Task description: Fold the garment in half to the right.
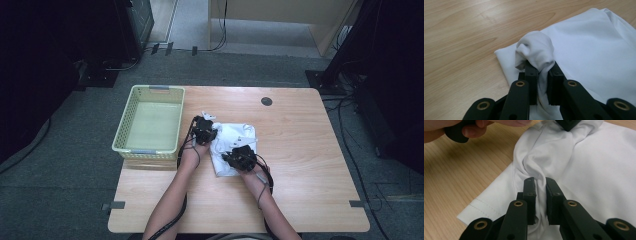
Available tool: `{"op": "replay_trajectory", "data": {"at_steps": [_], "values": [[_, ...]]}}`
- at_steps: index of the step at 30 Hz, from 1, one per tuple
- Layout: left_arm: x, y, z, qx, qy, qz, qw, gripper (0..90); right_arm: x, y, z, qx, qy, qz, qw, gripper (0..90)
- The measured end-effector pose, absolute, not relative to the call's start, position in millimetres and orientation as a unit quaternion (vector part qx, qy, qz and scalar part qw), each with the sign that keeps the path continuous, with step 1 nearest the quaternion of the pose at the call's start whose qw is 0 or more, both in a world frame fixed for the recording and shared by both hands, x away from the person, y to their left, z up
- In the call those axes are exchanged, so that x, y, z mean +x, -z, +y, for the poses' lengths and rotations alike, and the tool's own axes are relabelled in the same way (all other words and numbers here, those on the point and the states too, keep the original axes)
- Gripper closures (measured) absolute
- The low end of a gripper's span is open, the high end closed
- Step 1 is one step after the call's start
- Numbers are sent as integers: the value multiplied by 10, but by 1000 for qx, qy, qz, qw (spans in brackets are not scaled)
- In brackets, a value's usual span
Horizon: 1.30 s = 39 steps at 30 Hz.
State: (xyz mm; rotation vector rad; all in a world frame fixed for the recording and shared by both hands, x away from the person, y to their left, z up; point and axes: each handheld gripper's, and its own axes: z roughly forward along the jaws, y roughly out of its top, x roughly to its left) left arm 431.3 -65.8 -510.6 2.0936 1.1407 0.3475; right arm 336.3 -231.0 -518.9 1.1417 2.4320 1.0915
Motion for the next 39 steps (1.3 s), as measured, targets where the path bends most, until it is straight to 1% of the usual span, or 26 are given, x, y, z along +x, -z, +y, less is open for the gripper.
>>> {"op": "replay_trajectory", "data": {"at_steps": [7, 9, 13, 16, 19, 25, 30, 34, 39], "values": [[4341, 5104, -585, 804, -137, 456, 357, 827, 3421, 5188, -2210, 386, -375, 834, 117, 818], [4323, 5093, -589, 807, -148, 452, 350, 828, 3433, 5190, -2188, 386, -377, 834, 115, 818], [4313, 5102, -585, 804, -150, 455, 353, 829, 3447, 5195, -2143, 381, -379, 835, 114, 817], [4321, 5098, -584, 802, -149, 458, 353, 828, 3465, 5201, -2131, 380, -381, 835, 113, 812], [4322, 5071, -573, 799, -136, 460, 362, 828, 3451, 5180, -2127, 377, -380, 837, 116, 813], [4273, 4921, -578, 794, -132, 452, 383, 829, 3395, 5112, -2181, 382, -398, 827, 108, 814], [4247, 4828, -626, 794, -128, 443, 397, 829, 3313, 5005, -2256, 380, -410, 821, 116, 811], [4241, 4780, -705, 796, -125, 435, 401, 829, 3258, 4961, -2343, 383, -413, 817, 122, 802], [4254, 4791, -811, 804, -123, 428, 395, 827, 3225, 4983, -2451, 392, -410, 814, 126, 795]]}}
